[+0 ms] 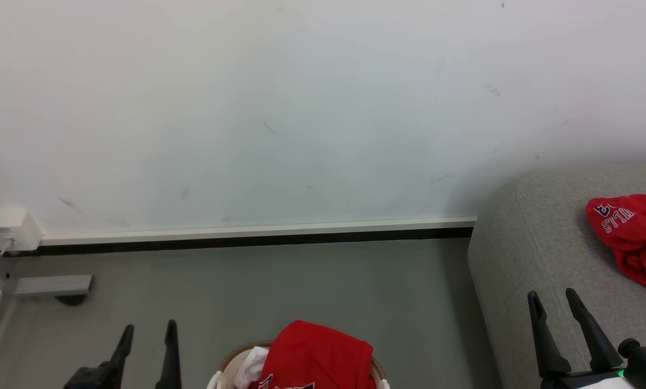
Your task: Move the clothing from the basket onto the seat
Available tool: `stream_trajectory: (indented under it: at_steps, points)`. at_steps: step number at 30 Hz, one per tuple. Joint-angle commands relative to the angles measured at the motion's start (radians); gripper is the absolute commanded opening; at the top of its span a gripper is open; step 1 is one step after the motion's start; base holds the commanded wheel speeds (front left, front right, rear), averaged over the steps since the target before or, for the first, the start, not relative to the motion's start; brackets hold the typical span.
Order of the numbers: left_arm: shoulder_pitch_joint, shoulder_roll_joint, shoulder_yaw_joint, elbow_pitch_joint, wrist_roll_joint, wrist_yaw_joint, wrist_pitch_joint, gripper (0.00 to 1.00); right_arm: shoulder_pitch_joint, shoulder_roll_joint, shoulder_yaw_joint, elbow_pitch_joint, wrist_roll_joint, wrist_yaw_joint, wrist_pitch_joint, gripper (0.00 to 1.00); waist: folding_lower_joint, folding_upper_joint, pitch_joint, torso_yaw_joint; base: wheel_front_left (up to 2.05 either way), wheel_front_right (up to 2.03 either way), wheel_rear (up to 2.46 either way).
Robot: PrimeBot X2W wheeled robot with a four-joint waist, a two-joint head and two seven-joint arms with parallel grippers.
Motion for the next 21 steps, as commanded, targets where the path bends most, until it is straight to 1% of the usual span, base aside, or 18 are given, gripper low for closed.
stream_trajectory:
  at_steps: [1,5,7,21]
  points:
    - [0.008,-0.010,0.017,0.010,0.024,-0.008,0.000,1.00,0.008,-0.001,0.004,0.005,-0.015,-0.003,-0.003,1.00,0.0000,0.0000,0.003,0.003,0.00,0.00,0.00]
    - [-0.001,-0.029,0.043,0.020,0.056,-0.027,0.000,1.00,-0.004,-0.002,0.012,0.011,-0.023,-0.003,-0.003,1.00,0.0000,0.0000,0.005,0.006,0.00,0.00,0.00]
    - [-0.003,-0.035,0.048,0.022,0.061,-0.029,0.000,1.00,-0.006,-0.001,0.015,0.013,-0.023,-0.003,-0.003,1.00,0.0000,0.0000,0.004,0.005,0.00,0.00,0.00]
    - [-0.010,-0.078,0.111,0.040,0.107,-0.081,0.000,1.00,-0.013,-0.009,0.028,0.023,-0.024,-0.003,-0.003,1.00,0.0000,0.0000,0.004,-0.003,0.00,0.00,0.00]
